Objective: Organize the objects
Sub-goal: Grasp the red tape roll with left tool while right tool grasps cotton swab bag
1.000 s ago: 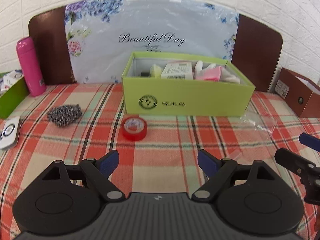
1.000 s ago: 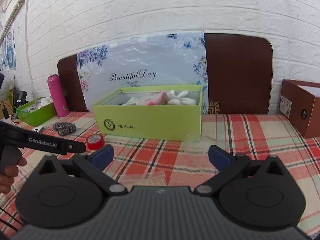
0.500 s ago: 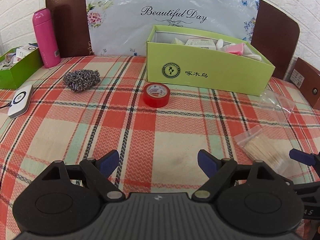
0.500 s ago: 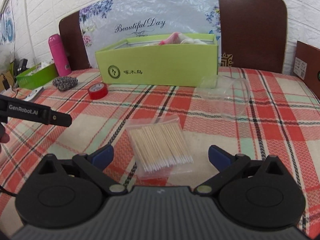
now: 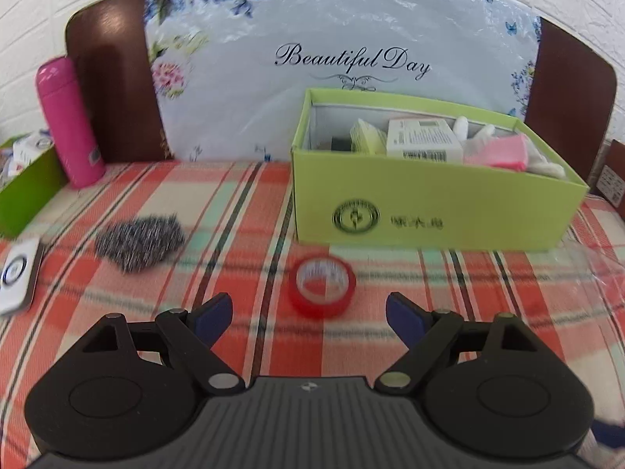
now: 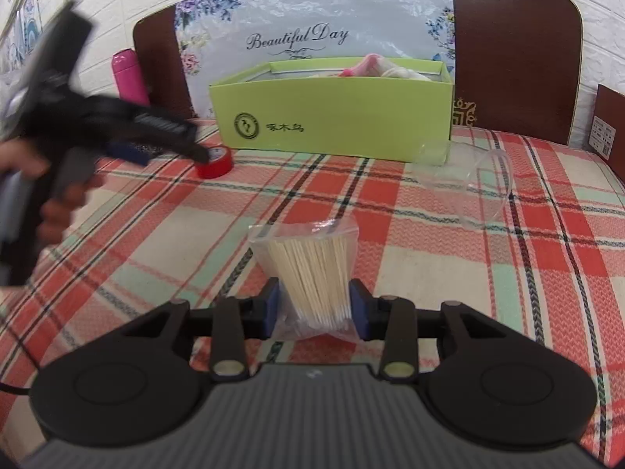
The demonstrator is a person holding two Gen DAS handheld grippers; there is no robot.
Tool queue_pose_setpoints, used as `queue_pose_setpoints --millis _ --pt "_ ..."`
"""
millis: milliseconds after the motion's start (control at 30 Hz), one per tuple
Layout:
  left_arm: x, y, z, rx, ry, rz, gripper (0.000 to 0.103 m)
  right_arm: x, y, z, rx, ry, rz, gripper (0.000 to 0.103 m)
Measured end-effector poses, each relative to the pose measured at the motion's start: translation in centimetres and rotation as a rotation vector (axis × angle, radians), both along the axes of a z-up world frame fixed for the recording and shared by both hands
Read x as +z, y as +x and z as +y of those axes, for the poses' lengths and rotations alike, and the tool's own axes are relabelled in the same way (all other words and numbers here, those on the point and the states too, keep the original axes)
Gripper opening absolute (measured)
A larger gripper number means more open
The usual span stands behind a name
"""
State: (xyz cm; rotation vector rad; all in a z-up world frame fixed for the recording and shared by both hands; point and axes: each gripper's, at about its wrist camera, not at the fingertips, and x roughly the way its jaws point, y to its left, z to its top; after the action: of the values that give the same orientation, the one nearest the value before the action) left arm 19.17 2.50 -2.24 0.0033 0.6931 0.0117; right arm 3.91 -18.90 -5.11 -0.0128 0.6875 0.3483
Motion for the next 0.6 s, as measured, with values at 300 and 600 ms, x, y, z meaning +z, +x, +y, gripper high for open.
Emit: queue_pose_setpoints --millis 300,600 --pt "-1.9 3.3 0.5 -0.064 -0.068 0.1 0.049 0.6 -1.5 0.5 0.04 0.012 0.005 0.037" --pt "-1.3 -6.1 0.6 -0.155 -0.141 0.08 0.077 0.6 -1.8 0.9 0.067 0.018 0.013 0.054"
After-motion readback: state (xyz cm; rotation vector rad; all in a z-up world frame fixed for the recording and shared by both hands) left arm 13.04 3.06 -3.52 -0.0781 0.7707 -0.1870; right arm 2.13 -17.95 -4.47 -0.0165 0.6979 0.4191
